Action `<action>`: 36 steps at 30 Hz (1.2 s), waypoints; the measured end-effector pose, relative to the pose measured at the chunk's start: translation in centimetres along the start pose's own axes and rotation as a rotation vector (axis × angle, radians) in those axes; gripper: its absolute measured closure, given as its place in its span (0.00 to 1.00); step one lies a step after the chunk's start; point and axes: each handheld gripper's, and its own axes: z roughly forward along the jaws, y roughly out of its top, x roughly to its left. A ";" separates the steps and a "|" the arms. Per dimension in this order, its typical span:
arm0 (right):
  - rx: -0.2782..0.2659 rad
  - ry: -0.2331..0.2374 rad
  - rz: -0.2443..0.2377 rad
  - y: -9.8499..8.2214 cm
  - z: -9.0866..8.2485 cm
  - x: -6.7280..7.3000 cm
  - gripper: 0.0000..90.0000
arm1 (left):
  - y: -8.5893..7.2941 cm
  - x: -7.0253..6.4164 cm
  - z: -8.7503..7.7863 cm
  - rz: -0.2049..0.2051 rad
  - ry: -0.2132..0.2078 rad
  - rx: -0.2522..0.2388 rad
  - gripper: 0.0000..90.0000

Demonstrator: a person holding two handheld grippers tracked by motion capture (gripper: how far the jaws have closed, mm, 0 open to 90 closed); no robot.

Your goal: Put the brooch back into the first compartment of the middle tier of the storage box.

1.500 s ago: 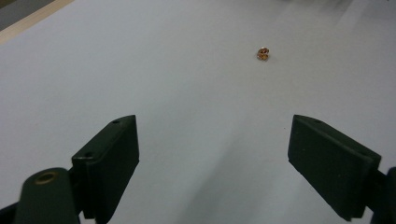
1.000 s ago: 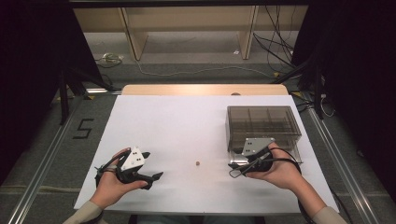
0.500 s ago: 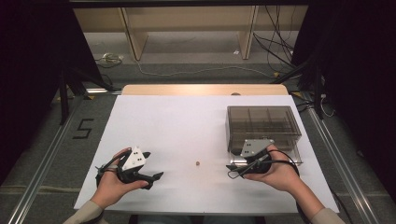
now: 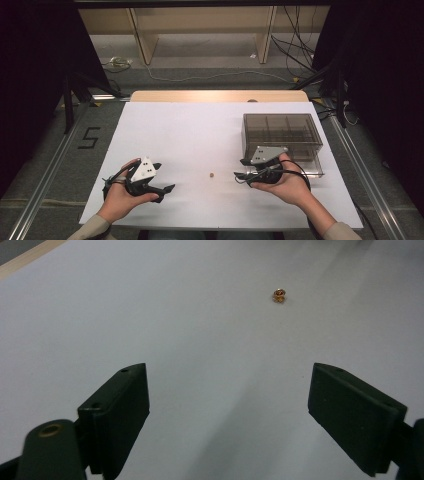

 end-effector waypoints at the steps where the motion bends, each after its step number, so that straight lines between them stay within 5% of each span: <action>1: -0.002 -0.004 -0.002 0.1 0.2 0.1 0.58 | 0.1 -0.1 0.0 0.004 0.000 -0.001 0.19; 36: 0.125 0.002 0.034 1.9 7.8 2.7 0.63 | -0.1 -0.2 0.2 0.003 -0.012 0.007 0.19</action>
